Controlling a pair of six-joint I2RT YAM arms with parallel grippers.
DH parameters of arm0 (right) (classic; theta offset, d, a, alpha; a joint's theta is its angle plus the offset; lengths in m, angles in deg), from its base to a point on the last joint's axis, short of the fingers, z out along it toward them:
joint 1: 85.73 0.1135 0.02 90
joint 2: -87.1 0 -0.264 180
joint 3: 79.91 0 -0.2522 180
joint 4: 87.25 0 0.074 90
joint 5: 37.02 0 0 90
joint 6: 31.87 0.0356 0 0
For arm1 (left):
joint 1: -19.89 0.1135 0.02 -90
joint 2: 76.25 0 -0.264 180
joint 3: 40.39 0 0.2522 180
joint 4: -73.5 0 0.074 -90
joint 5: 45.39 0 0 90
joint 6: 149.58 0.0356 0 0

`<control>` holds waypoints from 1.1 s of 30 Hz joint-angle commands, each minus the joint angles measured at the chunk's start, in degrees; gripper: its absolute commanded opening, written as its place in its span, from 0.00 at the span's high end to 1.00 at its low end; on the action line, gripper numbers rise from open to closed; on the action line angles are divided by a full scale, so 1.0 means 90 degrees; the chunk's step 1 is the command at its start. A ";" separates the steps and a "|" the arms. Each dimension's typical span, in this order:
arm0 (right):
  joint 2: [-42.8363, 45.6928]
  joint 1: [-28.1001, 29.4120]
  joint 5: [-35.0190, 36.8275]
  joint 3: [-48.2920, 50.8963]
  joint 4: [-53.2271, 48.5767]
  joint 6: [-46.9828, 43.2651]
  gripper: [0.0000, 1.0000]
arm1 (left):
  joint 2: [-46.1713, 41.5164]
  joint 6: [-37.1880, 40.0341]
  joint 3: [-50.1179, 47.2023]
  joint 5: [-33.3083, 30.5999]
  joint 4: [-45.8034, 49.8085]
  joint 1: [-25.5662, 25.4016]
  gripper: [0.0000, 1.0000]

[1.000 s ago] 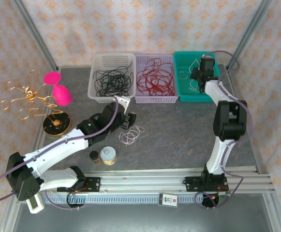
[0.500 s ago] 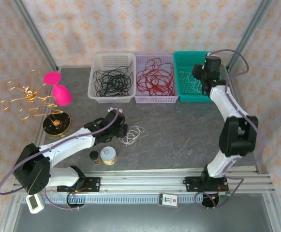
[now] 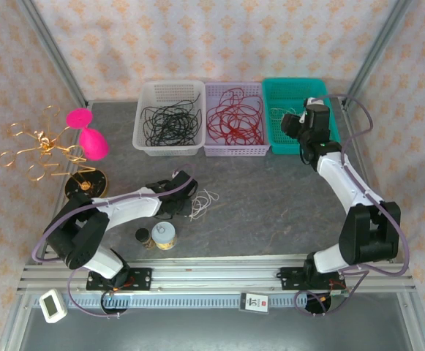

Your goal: Untangle the cables

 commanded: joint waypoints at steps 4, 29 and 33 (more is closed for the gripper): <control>0.0611 0.0236 -0.0869 0.0338 0.0137 0.0079 0.49 | -0.0502 0.0217 0.0335 -0.0109 0.0230 -0.0106 0.89; 0.0805 0.3252 -0.2717 0.1919 0.1551 0.0917 0.35 | -0.2111 0.1894 0.2281 -0.0048 0.0619 -0.0583 1.00; 0.0435 0.3361 -0.2620 0.1857 0.1309 0.1203 0.42 | -0.2141 0.2036 0.2432 -0.0217 0.0435 -0.0597 1.00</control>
